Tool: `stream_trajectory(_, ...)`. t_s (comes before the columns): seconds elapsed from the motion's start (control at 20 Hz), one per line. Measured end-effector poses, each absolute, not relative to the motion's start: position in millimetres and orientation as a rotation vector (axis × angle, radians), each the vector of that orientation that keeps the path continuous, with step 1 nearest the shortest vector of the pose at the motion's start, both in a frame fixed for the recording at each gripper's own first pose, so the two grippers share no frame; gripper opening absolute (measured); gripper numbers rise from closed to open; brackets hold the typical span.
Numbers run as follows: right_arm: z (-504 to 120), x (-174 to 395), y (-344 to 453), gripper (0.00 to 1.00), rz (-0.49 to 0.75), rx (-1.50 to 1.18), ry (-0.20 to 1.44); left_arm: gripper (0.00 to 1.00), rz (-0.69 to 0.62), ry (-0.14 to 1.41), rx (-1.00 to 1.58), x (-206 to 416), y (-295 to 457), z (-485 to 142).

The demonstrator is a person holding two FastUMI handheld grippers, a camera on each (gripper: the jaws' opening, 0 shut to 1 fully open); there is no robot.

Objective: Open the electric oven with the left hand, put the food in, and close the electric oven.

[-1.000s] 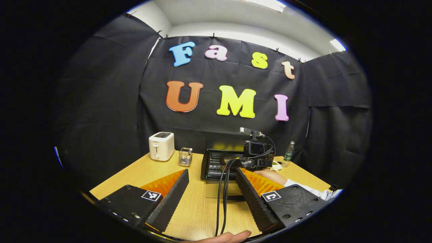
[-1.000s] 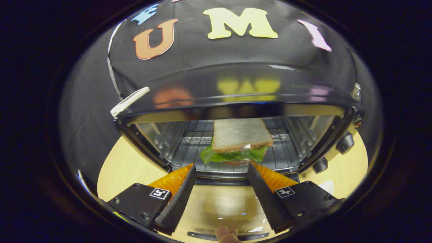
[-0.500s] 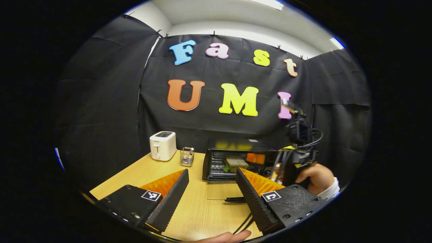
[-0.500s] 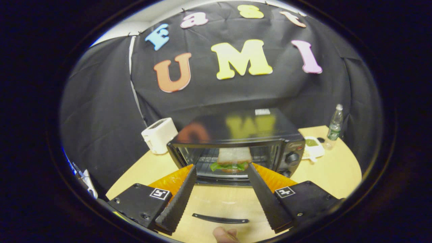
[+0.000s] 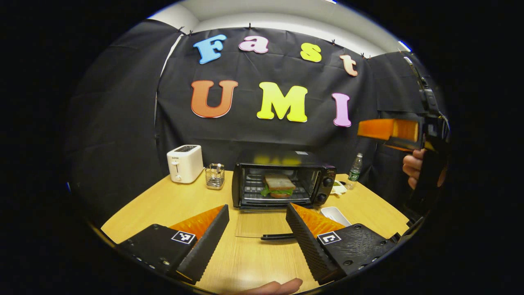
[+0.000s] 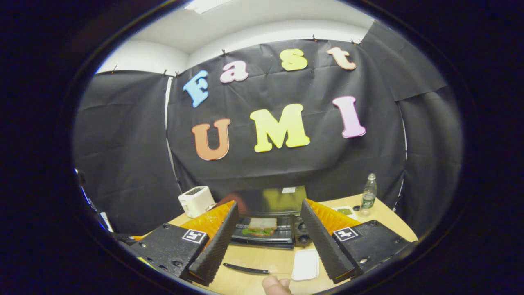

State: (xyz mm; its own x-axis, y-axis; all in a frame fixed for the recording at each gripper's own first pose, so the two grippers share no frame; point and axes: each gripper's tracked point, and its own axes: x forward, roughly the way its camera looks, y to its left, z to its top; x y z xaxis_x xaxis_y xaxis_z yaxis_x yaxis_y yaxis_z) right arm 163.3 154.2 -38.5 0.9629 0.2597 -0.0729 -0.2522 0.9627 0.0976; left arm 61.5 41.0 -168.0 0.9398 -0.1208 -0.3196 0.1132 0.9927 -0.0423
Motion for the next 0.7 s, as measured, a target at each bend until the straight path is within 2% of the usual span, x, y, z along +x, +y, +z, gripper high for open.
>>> stream_trajectory(0.3, 10.3, 137.9, 95.9, 0.98, 0.179, 0.060, -0.034, 0.93, -0.163, 0.426, 0.013, 82.7, 10.1, -218.5)
stream_trajectory(0.35, 14.8, 132.7, 88.4, 0.84, 0.167, 0.060, -0.050, 0.93, -0.184, 0.466, -0.001, 84.0, 0.4, -233.8)
stream_trajectory(0.4, 18.5, 128.0, 80.7, 0.98, 0.156, 0.061, -0.064, 0.93, -0.190, 0.499, -0.010, 86.6, -5.0, -246.4)
stream_trajectory(0.55, 31.2, 118.2, 61.6, 0.98, 0.123, 0.053, -0.100, 0.93, -0.195, 0.585, 0.009, 86.3, -14.9, -281.7)
stream_trajectory(0.6, 34.0, 115.1, 55.6, 0.85, 0.112, 0.044, -0.109, 0.93, -0.197, 0.604, 0.016, 85.7, -16.9, -291.0)
stream_trajectory(0.65, 38.2, 112.5, 50.1, 0.98, 0.101, 0.039, -0.119, 0.93, -0.196, 0.624, 0.023, 84.3, -19.6, -298.1)
stream_trajectory(0.7, 40.3, 109.8, 46.6, 0.98, 0.097, 0.033, -0.125, 0.93, -0.192, 0.636, 0.026, 83.8, -21.2, -304.8)
